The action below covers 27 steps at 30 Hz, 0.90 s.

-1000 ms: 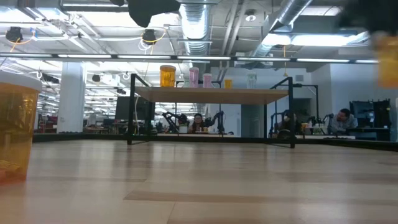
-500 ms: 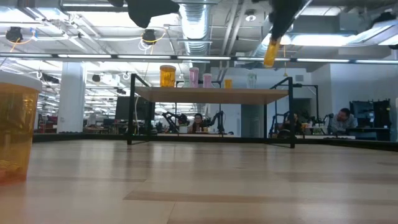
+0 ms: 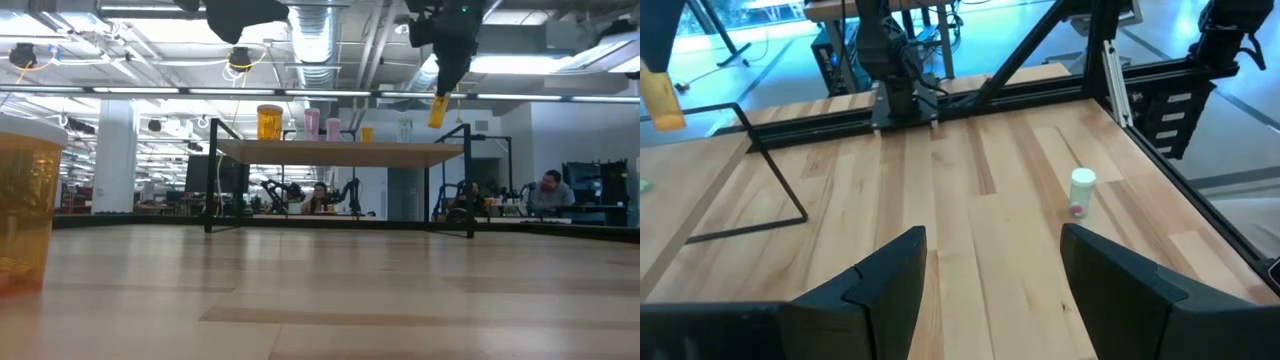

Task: Pick and place medicine bottles onto shelf by color
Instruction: Put the orange small pill bottle on the shelf

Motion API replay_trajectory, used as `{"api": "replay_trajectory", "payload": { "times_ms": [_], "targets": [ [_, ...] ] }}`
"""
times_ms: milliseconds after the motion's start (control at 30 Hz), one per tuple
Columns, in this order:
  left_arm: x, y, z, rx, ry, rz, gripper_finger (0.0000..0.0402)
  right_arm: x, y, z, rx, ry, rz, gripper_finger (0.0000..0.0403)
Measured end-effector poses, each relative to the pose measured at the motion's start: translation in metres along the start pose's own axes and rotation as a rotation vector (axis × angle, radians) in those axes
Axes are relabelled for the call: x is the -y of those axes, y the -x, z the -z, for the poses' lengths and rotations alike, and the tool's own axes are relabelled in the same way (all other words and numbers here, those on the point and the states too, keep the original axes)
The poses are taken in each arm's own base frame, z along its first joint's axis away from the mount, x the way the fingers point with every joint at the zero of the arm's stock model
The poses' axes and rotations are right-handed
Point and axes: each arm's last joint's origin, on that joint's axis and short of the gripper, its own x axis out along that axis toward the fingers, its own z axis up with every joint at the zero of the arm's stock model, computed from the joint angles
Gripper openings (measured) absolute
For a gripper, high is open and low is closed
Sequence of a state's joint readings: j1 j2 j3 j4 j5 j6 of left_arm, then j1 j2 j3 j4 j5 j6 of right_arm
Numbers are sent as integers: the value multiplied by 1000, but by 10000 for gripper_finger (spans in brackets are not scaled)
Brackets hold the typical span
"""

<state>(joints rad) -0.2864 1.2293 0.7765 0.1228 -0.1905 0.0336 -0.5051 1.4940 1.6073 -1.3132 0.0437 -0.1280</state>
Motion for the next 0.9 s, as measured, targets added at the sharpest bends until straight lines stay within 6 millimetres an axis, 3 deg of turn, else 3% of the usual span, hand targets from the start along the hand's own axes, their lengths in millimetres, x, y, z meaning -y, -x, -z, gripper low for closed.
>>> {"api": "replay_trajectory", "payload": {
  "times_ms": [300, 533, 733, 900],
  "targets": [
    [-4, -1, 0, 2, -3, -12, 221, 5, -6, -10, -19, 58, -5, 132],
    [-9, -1, 0, -3, 3, -33, 221, 8, -21, -41, -213, 54, -38, 132],
    [-8, -1, 3, -27, -1, -14, 221, 11, -23, -61, -189, 67, -54, 133],
    [-8, -1, 4, -40, -3, -2, 221, 12, -27, -64, -194, 73, -54, 134]
  ]
}}
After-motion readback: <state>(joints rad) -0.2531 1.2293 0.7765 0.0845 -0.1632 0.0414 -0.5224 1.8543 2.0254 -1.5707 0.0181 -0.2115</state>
